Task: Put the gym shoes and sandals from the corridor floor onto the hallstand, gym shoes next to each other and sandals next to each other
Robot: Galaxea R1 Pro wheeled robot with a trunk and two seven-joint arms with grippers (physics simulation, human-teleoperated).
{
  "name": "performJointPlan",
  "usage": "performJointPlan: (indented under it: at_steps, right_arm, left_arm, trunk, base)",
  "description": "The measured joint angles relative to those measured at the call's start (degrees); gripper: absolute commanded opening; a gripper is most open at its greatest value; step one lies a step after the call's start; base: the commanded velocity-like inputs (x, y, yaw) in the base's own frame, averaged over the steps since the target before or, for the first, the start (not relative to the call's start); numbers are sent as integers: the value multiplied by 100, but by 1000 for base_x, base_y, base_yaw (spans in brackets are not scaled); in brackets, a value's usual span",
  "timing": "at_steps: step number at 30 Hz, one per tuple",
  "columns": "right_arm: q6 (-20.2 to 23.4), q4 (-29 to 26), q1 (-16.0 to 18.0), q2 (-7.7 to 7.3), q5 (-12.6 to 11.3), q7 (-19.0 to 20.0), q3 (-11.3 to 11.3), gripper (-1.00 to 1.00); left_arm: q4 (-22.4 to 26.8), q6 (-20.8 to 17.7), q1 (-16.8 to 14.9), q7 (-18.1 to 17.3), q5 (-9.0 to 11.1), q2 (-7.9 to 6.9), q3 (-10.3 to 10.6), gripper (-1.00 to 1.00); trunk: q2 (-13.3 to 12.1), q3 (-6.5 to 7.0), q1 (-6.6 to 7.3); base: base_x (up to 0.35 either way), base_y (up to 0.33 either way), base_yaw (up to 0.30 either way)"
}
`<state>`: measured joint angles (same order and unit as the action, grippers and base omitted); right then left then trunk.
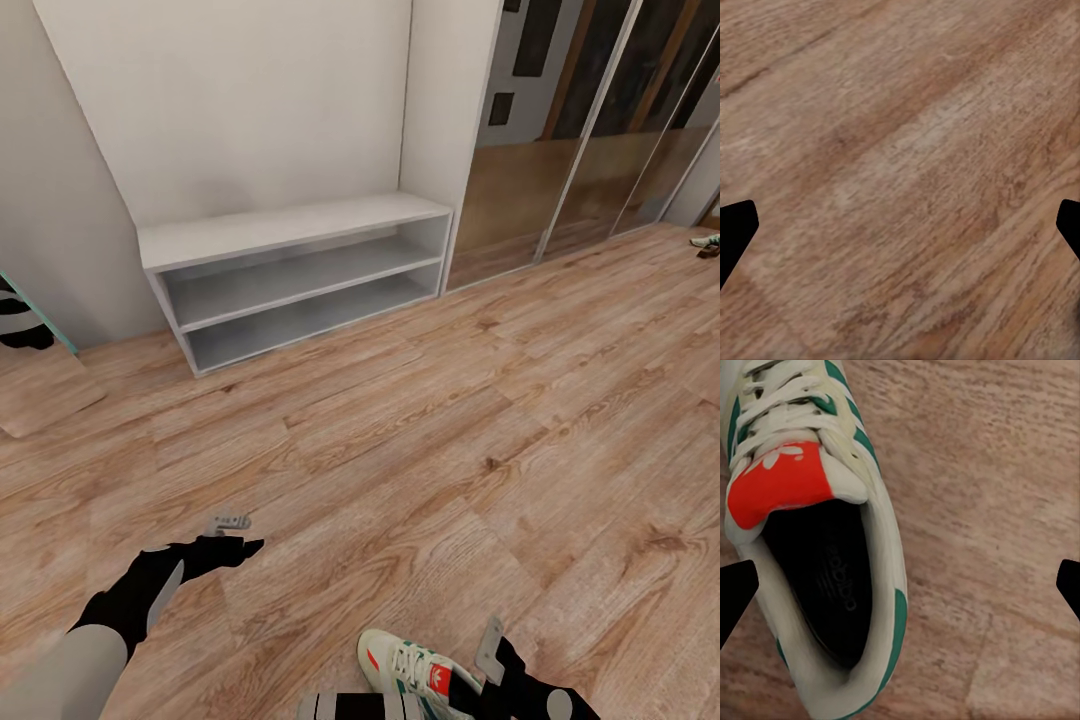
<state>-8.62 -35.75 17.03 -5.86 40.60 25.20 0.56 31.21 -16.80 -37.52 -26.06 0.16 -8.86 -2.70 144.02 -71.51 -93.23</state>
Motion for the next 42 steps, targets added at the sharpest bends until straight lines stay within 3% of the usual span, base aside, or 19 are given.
performJointPlan:
  at_steps: [5,15,28,42]
  right_arm:
    - [-1,1,0,0,0,0,0,100]
    - [-2,9,0,0,1,0,0,100]
    - [2,10,0,0,0,0,0,100]
    - [-6,25,0,-8,9,-8,0,100]
  left_arm:
    - [0,-2,0,0,0,-4,0,100]
    - [0,-9,0,-5,-1,-12,-1,100]
    - [0,-9,-6,-6,-2,-14,-7,100]
    - [0,-9,-7,-7,0,-14,-8,100]
  trunk:
    - [0,0,0]
    - [13,-221,-26]
    - [13,-222,-26]
    - [31,-510,-59]
  base:
    - [0,0,0]
    - [0,0,0]
    - [0,0,0]
    - [0,0,0]
